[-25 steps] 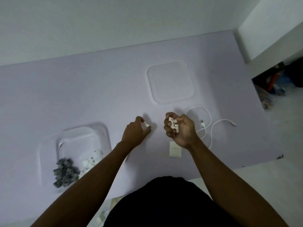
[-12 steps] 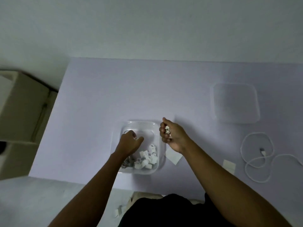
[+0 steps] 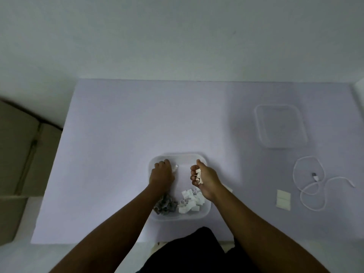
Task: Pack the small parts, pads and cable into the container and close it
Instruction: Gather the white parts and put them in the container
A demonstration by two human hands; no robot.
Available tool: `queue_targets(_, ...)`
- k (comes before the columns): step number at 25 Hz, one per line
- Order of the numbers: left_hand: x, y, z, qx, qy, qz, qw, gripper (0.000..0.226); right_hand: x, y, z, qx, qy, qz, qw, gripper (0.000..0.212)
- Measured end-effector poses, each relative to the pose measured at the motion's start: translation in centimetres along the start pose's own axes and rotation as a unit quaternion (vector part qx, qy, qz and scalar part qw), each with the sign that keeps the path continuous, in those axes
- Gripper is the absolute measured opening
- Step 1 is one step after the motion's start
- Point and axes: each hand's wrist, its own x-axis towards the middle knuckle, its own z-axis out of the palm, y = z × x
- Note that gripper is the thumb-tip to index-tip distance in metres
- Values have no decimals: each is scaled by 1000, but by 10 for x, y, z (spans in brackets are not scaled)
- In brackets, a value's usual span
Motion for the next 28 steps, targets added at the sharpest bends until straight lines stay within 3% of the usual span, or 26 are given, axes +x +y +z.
queue_targets(5,-1,-7,-11,34,-8,50,998,38,15,11,19,4,78,5,997,30)
queue_targets(8,-10,-11,-35,-45,97,92,990,22,26,21,23,34,88,14,995,28)
queue_targets(11,-14,-26,-49,-154,230,91,957,16,34,24,29,46,97,8,994,24)
queue_targets(14,-11,-45,-38,-285,177,13,942,30,40,25,34,45,103,10,994,20)
queue_targets(17,-8,-54,-19,-313,109,26,943,42,48,26,45,-4,94,-1,996,24)
queue_targets(22,-6,-58,-10,-366,116,-20,923,48,44,36,79,-93,24,23,995,37)
queue_targets(28,-7,-62,-3,-382,110,-16,918,46,27,39,95,-139,-50,49,988,53)
